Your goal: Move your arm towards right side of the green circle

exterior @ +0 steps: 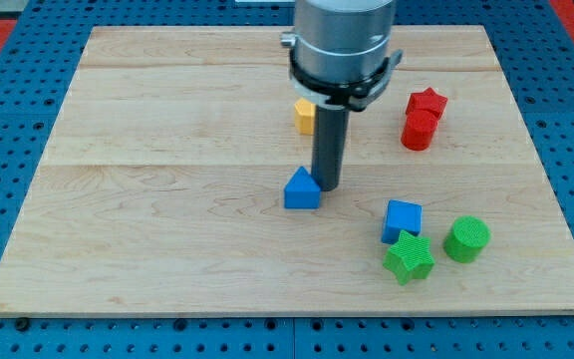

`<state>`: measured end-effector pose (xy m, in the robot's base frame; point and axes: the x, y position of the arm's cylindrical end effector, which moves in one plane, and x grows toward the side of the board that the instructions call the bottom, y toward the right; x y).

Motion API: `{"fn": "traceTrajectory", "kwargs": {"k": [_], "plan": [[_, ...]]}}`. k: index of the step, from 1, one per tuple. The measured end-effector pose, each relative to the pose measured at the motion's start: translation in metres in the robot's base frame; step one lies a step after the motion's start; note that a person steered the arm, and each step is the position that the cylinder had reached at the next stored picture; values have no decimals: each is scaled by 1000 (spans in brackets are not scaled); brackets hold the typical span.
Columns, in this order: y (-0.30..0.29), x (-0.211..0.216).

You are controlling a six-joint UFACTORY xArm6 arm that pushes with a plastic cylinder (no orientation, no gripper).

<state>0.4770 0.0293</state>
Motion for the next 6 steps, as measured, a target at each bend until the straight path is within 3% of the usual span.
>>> {"fn": "traceTrajectory", "kwargs": {"k": [2,5,6], "plan": [[-15,9],[183,11],[185,43]]}}
